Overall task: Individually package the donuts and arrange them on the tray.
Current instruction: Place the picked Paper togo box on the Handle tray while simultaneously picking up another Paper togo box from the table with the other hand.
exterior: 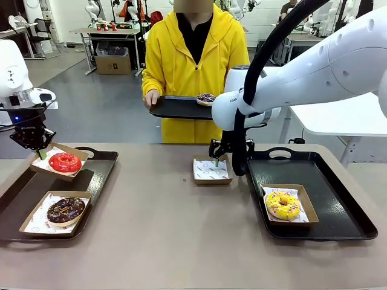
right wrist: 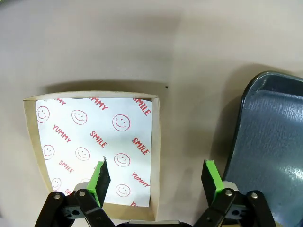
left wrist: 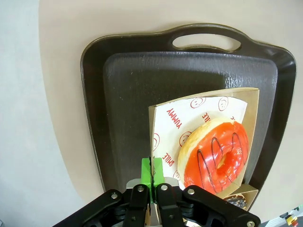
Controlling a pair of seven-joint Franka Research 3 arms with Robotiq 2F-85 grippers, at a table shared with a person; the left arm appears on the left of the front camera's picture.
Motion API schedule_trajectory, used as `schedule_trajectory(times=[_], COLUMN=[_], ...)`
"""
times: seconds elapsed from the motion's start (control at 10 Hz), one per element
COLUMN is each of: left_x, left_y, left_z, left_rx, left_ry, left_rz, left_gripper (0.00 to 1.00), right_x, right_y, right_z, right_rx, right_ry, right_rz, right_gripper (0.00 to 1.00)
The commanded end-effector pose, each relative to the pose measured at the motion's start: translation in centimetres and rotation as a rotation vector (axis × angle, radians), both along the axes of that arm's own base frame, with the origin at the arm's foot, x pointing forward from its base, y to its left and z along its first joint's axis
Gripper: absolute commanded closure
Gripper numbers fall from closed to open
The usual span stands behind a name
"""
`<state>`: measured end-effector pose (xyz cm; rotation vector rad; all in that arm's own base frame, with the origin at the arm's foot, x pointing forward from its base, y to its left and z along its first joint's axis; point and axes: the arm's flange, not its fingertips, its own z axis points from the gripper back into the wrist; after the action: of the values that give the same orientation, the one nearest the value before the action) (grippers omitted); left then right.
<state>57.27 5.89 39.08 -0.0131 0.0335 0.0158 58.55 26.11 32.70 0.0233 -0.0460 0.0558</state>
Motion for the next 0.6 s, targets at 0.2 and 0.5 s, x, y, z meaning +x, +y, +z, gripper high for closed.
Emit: schedule_trajectory(times=[0.2,0.5], left_x=[1.6,2.2], left_y=[0.9,1.0], left_z=[-1.5,-2.5], left_rx=[-0.03,-0.033], left_ry=[0.005,0.022], left_rz=[0.007,0.008], left_gripper=[0.99,0.99], right_x=[-0.1,-0.1], right_y=[0.3,0.2], right_z=[-0.5,-0.7], right_rx=[-0.022,-0.013], right_ry=[-0.019,-0.009], right_rz=[-0.028,-0.019], right_gripper=[0.0,0.0])
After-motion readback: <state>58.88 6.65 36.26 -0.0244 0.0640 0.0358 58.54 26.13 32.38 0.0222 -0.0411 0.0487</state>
